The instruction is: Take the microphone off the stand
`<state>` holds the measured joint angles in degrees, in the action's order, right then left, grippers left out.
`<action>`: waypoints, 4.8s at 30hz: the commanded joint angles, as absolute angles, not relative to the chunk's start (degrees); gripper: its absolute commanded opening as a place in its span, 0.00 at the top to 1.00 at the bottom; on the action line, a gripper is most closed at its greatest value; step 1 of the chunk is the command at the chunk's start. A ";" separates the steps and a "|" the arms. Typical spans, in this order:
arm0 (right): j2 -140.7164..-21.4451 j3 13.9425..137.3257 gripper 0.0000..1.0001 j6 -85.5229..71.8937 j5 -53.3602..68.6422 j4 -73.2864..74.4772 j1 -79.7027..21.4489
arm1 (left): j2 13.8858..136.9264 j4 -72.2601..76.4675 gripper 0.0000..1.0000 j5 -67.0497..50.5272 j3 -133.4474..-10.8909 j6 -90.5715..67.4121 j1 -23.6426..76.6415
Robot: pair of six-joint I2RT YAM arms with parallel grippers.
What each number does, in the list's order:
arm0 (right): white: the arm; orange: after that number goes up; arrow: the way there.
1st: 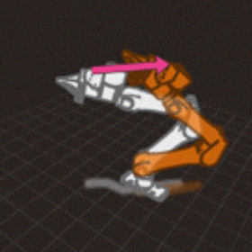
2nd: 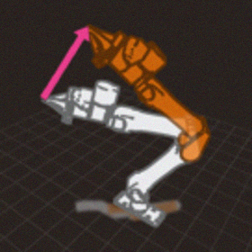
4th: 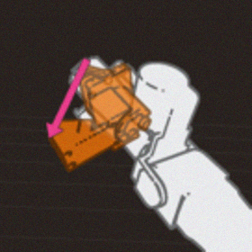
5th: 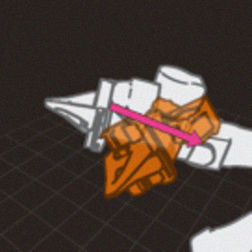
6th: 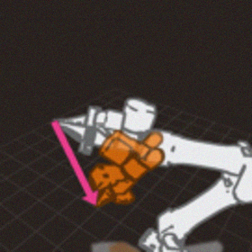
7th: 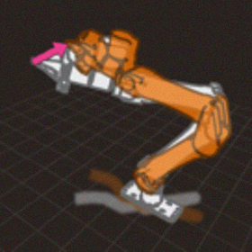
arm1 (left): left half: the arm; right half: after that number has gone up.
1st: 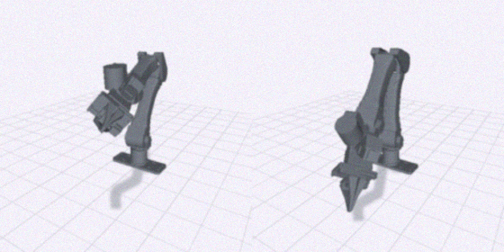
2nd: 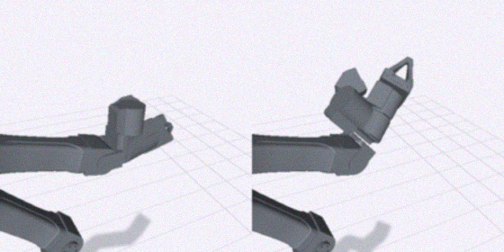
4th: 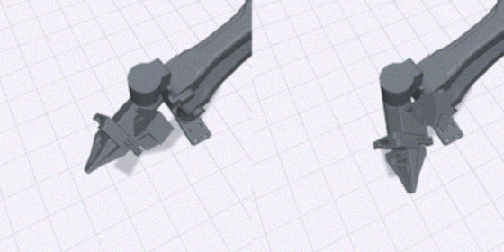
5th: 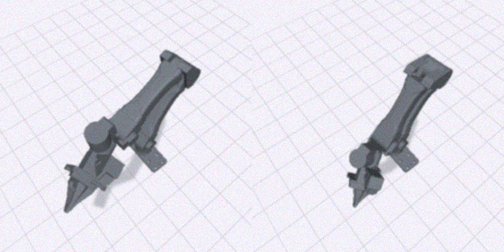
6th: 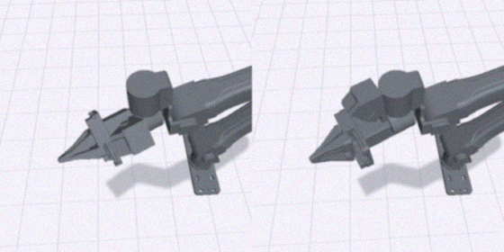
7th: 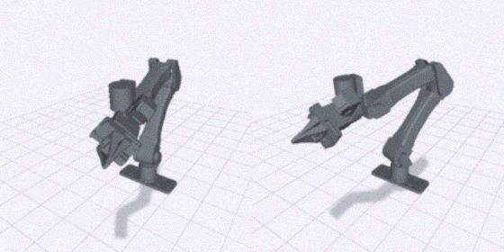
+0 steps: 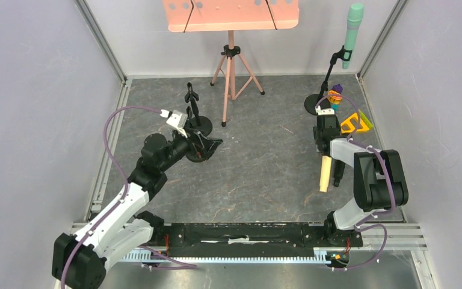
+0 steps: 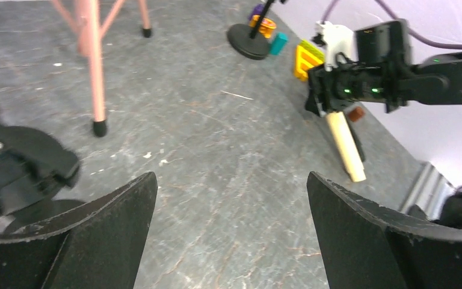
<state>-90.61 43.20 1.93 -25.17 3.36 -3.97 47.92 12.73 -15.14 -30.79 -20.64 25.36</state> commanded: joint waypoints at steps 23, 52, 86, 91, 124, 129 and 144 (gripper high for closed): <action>-90.93 42.98 0.43 0.98 -27.81 -0.45 -2.75 | 61.37 21.59 0.00 -28.41 -39.24 -23.16 35.33; -75.21 39.65 0.29 -5.54 -17.34 -18.34 -2.26 | 61.83 20.75 0.00 -27.52 -38.49 -21.82 35.44; -82.87 36.77 0.42 -3.39 0.50 -1.41 -10.59 | 63.01 21.44 0.00 -26.02 -36.94 -22.08 35.46; -81.85 38.87 0.41 -3.19 1.89 -2.69 -10.63 | 63.57 21.62 0.00 -25.84 -37.18 -22.17 35.43; -112.38 48.39 0.33 2.90 -8.78 -74.65 -1.11 | 65.11 27.35 0.00 -27.16 -36.00 -22.26 35.44; -116.64 53.33 0.33 3.81 -7.39 -74.69 -0.79 | 65.33 27.31 0.00 -27.08 -36.00 -22.11 35.42; -124.62 63.82 0.46 2.80 -1.82 -71.02 1.58 | 66.08 26.19 0.00 -27.49 -36.34 -21.53 35.42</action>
